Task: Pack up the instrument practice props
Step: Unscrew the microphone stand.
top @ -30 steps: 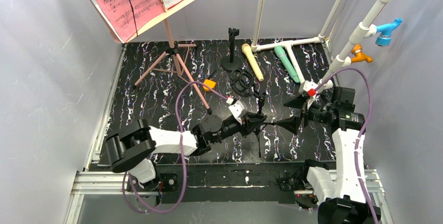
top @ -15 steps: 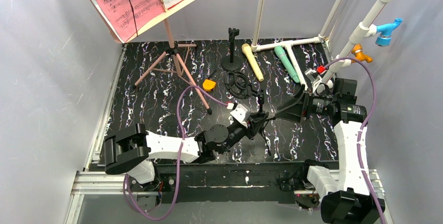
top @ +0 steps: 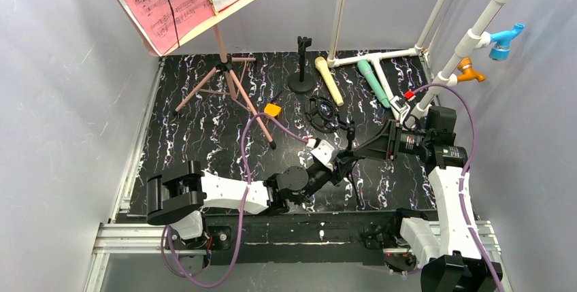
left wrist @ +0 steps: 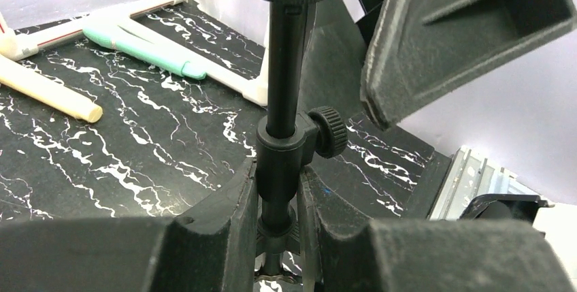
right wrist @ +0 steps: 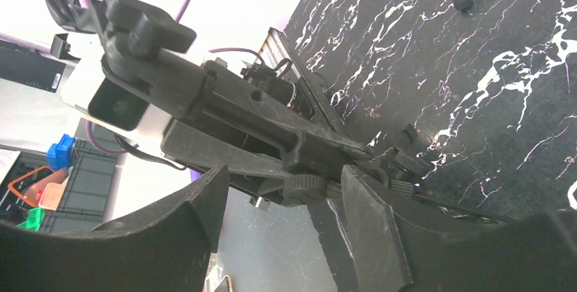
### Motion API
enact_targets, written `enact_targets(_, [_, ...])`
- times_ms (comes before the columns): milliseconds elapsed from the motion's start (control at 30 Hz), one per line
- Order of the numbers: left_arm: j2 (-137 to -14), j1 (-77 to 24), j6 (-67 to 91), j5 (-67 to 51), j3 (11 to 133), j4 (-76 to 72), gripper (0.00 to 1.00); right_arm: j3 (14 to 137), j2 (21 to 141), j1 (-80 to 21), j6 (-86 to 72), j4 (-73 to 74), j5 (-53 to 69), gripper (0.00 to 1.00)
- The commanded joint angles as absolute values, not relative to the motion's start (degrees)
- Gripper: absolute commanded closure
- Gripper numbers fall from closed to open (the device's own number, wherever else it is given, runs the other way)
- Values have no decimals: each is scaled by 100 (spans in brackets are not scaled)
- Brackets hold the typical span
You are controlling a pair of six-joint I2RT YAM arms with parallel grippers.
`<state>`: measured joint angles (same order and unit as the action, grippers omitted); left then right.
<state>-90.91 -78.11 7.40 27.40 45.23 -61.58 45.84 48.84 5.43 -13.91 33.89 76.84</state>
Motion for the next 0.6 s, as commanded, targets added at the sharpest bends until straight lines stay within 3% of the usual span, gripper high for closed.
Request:
enact_targets(0, [-9036, -7896, 576, 3152, 4867, -6664, 100, 4688, 4842, 506, -1600, 3111, 7718, 33])
enact_targets(167, [-9059, -7919, 567, 3339, 4864, -6671, 100, 4562, 4801, 499, -1599, 3091, 7663, 44])
enact_targets(333, [-9053, -7928, 586, 3404, 4900, -6671, 100, 4466, 4762, 489, -1608, 2995, 7589, 45])
enact_targets(567, [-9079, -7943, 665, 3489, 4906, -6673, 100, 4456, 4762, 455, -1565, 2915, 7501, 65])
